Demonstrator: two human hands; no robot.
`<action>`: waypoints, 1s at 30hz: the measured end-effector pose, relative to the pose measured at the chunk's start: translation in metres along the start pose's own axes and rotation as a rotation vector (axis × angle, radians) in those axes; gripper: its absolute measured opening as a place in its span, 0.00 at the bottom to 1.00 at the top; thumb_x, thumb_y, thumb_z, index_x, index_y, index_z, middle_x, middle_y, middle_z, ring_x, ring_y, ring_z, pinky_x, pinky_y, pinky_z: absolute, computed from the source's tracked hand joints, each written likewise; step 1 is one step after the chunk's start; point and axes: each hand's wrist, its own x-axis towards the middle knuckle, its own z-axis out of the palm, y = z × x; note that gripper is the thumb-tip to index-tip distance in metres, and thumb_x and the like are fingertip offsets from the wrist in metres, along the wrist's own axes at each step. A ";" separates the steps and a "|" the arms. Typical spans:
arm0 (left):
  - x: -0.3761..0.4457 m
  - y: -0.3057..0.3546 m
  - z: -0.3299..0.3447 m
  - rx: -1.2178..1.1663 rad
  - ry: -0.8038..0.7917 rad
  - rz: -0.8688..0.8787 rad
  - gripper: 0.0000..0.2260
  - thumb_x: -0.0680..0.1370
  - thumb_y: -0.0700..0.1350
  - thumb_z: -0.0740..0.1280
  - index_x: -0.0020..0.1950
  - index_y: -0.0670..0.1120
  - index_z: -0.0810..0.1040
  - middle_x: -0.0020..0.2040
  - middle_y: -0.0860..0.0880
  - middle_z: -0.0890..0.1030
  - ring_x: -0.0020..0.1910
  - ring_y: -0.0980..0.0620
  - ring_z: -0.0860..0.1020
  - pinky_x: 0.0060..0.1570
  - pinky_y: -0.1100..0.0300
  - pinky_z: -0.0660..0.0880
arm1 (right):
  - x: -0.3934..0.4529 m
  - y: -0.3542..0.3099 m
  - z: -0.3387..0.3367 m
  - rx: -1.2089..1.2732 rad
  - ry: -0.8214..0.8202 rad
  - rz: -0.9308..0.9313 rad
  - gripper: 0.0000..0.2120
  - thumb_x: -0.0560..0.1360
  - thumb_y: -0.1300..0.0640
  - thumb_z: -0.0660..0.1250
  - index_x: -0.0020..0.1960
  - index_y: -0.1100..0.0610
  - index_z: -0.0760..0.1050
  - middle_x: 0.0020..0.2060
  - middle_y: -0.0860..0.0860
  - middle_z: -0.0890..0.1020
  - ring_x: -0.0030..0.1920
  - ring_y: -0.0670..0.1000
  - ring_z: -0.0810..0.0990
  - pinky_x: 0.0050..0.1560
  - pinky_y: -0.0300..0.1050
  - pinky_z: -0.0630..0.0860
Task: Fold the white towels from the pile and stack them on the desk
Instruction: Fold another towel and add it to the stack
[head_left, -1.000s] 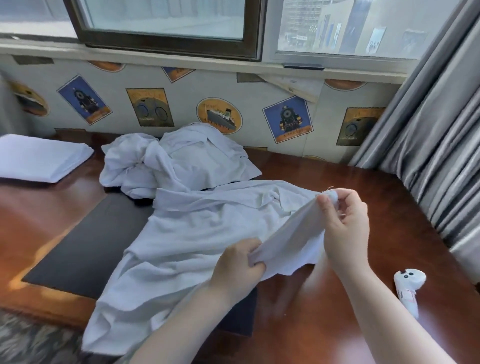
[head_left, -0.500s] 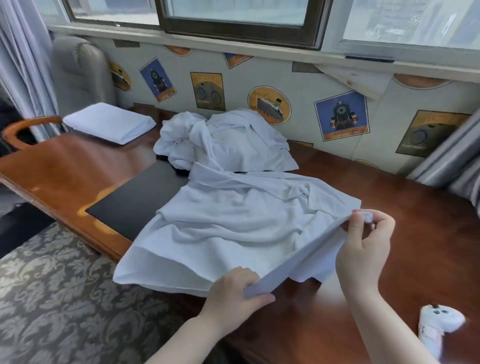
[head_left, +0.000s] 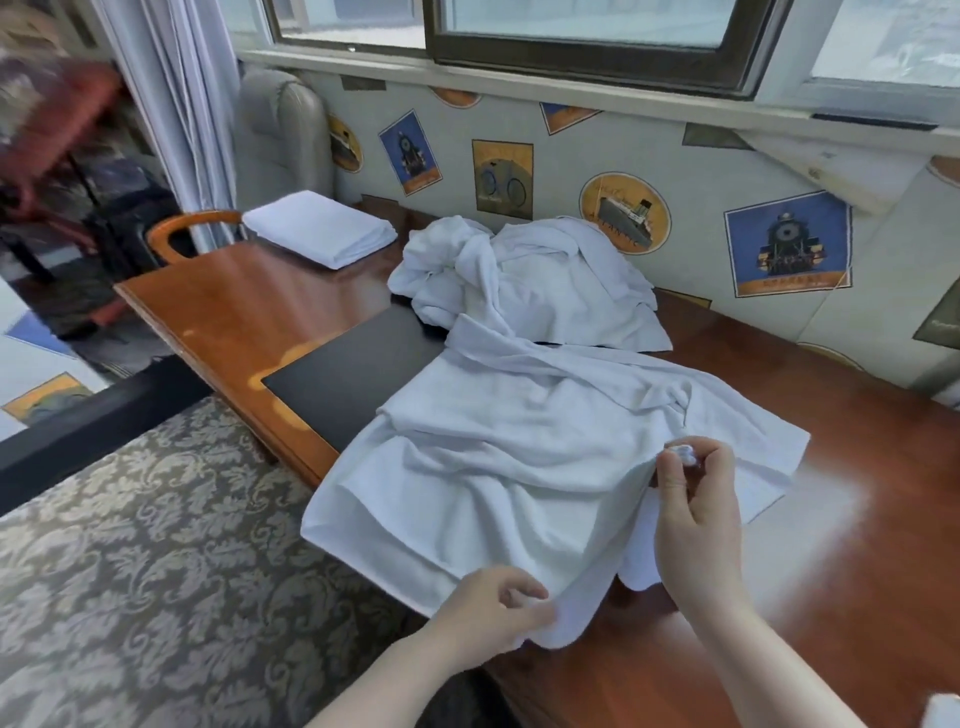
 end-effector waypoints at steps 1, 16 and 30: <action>0.007 -0.007 -0.011 -0.079 0.153 -0.037 0.08 0.72 0.56 0.73 0.46 0.54 0.82 0.41 0.59 0.82 0.43 0.60 0.79 0.40 0.68 0.75 | -0.001 0.001 0.006 0.004 -0.005 0.003 0.10 0.82 0.60 0.59 0.46 0.47 0.66 0.41 0.47 0.75 0.41 0.38 0.75 0.42 0.27 0.68; 0.045 -0.043 -0.163 -1.260 0.731 -0.650 0.23 0.76 0.44 0.72 0.69 0.40 0.71 0.65 0.44 0.75 0.60 0.45 0.77 0.61 0.51 0.75 | -0.026 0.007 0.137 -0.024 -0.338 0.061 0.06 0.81 0.60 0.61 0.50 0.50 0.71 0.50 0.45 0.73 0.48 0.50 0.76 0.49 0.39 0.72; 0.062 -0.055 -0.214 -1.857 0.653 -0.758 0.21 0.82 0.36 0.61 0.74 0.37 0.61 0.72 0.39 0.69 0.62 0.43 0.77 0.45 0.58 0.79 | -0.030 -0.019 0.258 -0.090 -0.524 -0.001 0.06 0.82 0.60 0.59 0.46 0.53 0.69 0.44 0.48 0.72 0.46 0.47 0.73 0.47 0.37 0.70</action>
